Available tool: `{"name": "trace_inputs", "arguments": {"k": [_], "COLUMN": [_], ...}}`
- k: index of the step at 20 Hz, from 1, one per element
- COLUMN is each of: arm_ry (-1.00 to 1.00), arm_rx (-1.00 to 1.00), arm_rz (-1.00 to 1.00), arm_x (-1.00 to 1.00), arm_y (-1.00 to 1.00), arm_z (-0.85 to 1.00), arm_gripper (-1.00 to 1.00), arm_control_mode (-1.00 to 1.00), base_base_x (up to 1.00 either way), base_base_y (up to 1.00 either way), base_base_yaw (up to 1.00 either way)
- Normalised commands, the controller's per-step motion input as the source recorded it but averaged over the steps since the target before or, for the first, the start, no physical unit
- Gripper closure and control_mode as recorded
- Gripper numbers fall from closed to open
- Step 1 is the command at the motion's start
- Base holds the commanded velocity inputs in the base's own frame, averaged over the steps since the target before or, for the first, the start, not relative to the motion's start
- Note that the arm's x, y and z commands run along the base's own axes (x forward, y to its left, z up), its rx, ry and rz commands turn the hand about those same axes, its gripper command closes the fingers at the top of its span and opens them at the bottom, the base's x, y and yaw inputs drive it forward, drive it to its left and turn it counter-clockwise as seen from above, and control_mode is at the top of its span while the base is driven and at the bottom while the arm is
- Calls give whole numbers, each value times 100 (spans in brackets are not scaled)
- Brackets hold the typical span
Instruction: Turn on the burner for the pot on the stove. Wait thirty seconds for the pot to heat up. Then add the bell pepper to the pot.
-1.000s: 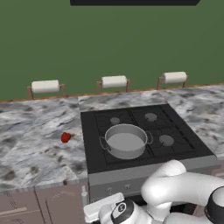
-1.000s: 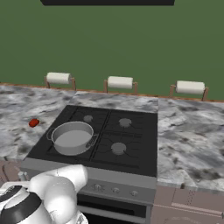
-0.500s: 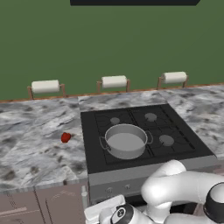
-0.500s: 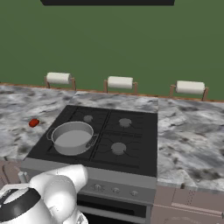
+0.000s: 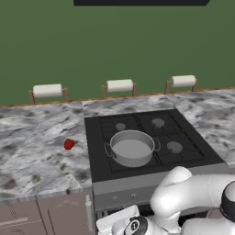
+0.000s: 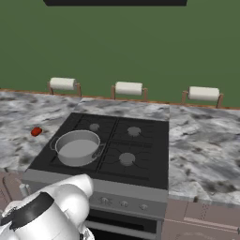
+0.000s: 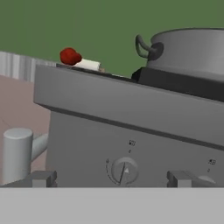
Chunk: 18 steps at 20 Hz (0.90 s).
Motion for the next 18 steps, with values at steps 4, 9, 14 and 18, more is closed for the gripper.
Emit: {"name": "trace_inputs", "arguments": {"k": [4,9,14,18], "arm_ry": [0,0,0,0], "arm_rx": [0,0,3,6], "arm_rz": [0,0,-20,-12], "arm_x": [0,5,13,0], "arm_y": [0,0,4,0], "arm_z": [0,0,0,0], "arm_gripper": [-100,-100,-100,-100], "arm_control_mode": [-100,-100,-100,-100], "base_base_x": [0,0,0,0], "base_base_y": [0,0,0,0], "base_base_yaw": [0,0,0,0]}}
